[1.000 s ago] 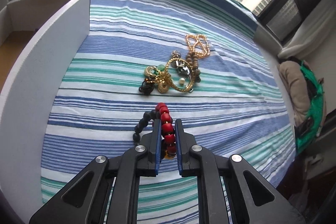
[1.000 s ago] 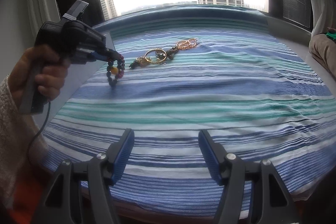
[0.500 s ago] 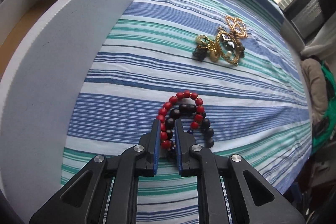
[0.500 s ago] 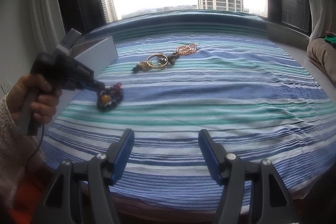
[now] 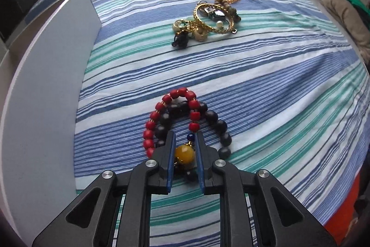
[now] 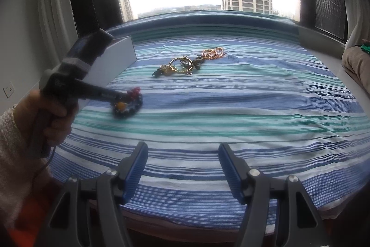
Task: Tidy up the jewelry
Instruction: 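Grasp the black and red bead bracelets together with the left tool, then pull the black bead bracelet off with the right tool while the left tool holds the red one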
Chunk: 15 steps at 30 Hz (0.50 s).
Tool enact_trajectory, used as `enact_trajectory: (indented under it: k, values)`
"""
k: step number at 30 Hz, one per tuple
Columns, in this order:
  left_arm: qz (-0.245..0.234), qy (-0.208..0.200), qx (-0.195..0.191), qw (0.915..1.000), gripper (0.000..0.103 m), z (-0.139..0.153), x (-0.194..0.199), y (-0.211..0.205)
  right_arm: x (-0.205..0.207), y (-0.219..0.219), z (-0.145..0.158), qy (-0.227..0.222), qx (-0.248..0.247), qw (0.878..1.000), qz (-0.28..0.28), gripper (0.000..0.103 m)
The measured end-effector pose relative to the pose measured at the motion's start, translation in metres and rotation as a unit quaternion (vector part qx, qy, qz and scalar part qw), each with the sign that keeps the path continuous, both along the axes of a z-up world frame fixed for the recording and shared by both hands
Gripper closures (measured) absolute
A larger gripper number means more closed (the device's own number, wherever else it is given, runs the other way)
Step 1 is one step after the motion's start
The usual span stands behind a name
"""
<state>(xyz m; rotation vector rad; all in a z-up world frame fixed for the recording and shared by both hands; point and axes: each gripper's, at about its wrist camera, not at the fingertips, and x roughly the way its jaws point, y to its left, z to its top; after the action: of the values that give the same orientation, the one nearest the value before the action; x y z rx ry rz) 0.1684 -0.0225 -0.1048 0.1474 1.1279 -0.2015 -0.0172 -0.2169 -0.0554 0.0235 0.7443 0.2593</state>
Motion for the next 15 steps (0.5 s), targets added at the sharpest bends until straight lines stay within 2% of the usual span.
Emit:
enact_trajectory:
  k: [4, 5, 8, 12, 15]
  values:
    - [-0.008, -0.006, 0.007, 0.9999, 0.085, -0.004, -0.004, 0.001, 0.002, -0.005, 0.0, 0.002, 0.0, 1.0, -0.007, 0.038]
    - [-0.009, -0.004, 0.005, 0.9999, 0.088, -0.003, -0.005, 0.001, 0.002, -0.006, 0.0, 0.002, 0.0, 1.0, -0.009, 0.038]
    - [0.001, 0.005, -0.014, 0.9999, 0.089, -0.002, -0.004, 0.004, 0.004, -0.006, -0.002, 0.007, 0.004, 1.0, -0.01, 0.038]
    - [0.034, 0.001, -0.079, 0.9963, 0.089, 0.01, -0.005, 0.019, 0.002, -0.002, -0.001, 0.006, 0.0, 1.0, -0.002, 0.038]
    - [0.061, -0.009, -0.143, 0.9877, 0.089, 0.031, -0.01, 0.035, 0.001, 0.0, 0.001, 0.004, -0.003, 1.0, -0.001, 0.038]
